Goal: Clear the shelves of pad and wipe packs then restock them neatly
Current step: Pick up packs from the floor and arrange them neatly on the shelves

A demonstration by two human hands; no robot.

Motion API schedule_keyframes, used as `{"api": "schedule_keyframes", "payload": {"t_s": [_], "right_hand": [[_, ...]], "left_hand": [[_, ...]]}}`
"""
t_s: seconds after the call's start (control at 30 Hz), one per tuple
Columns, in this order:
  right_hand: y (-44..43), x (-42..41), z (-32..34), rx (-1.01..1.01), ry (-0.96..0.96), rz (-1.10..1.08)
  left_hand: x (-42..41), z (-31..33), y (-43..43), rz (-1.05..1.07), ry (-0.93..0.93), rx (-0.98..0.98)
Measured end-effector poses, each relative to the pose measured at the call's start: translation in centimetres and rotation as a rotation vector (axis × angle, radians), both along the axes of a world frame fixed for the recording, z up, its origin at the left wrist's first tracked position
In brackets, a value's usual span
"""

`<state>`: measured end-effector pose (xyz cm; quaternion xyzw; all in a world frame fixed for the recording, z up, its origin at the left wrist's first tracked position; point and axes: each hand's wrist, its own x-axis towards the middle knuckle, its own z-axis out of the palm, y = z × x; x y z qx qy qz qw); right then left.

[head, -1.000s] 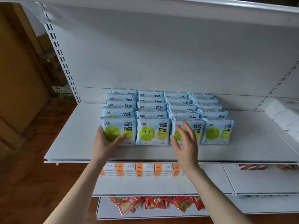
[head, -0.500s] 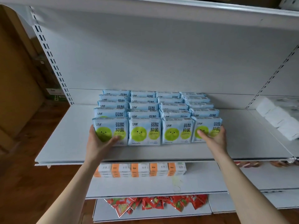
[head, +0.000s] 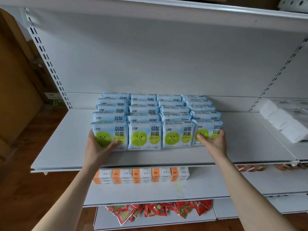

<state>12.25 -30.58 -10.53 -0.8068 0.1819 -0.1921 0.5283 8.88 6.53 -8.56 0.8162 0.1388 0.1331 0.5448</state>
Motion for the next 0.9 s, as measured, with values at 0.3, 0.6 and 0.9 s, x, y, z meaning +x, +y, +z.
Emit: {"api": "schedule_keyframes", "payload": {"t_s": [0.3,0.6,0.9], "right_hand": [[-1.7,-0.8,0.0,0.095,0.165,0.021],[-4.6,2.4,2.2,0.561,0.124,0.035],[-4.3,3.9,1.8,0.657,0.242,0.049]], "left_hand": [[0.2,-0.2,0.4,0.015,0.009,0.042],[1.4,-0.6,3.5,-0.032,0.015,-0.255],[2.5,-1.1,3.7,-0.132,0.099,-0.418]]}}
